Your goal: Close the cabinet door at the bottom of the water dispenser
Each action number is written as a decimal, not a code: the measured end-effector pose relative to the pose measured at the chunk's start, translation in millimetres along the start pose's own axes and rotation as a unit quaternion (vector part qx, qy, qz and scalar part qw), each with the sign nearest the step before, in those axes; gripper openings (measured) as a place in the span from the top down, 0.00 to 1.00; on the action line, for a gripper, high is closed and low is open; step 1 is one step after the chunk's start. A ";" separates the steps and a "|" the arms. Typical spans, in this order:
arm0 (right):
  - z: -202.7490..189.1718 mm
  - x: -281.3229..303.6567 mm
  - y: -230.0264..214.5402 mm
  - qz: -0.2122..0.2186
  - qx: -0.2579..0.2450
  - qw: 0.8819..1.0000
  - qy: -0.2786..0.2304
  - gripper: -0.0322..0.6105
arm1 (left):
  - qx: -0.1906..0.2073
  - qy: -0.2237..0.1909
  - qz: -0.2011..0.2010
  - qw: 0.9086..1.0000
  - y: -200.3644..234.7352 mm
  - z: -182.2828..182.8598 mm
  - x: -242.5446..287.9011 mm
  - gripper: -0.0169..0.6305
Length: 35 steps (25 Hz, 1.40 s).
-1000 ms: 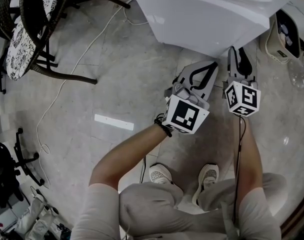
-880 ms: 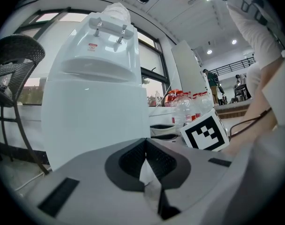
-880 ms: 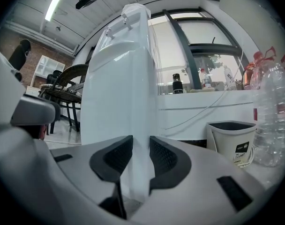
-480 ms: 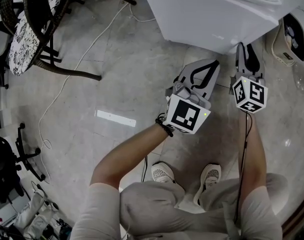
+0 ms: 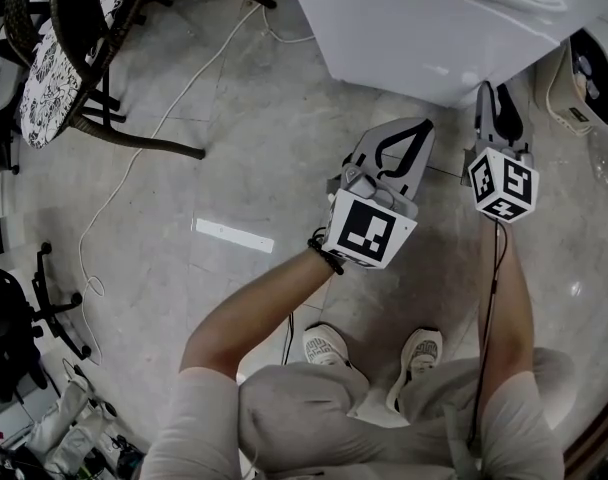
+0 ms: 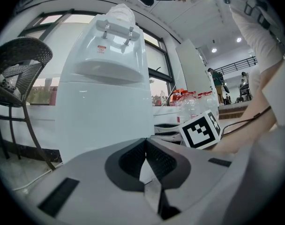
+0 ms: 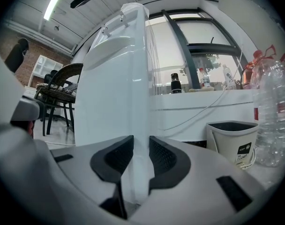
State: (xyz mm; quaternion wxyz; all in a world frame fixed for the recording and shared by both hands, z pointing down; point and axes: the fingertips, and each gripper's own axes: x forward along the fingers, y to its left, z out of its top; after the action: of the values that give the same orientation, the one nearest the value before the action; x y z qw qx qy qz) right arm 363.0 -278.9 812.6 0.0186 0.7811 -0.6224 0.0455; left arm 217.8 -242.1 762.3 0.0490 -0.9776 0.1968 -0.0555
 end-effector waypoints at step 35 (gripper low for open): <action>160.3 -83.8 46.1 0.021 0.038 0.996 -0.083 0.92 | 0.019 -0.059 0.152 0.986 99.1 132.0 -162.4 0.96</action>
State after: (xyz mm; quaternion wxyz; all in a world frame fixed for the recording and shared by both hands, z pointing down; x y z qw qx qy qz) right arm 307.3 -221.7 643.9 -0.0640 0.7693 -0.6357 0.0048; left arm 48.3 -259.9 605.5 0.0869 -0.9369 0.3385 0.0070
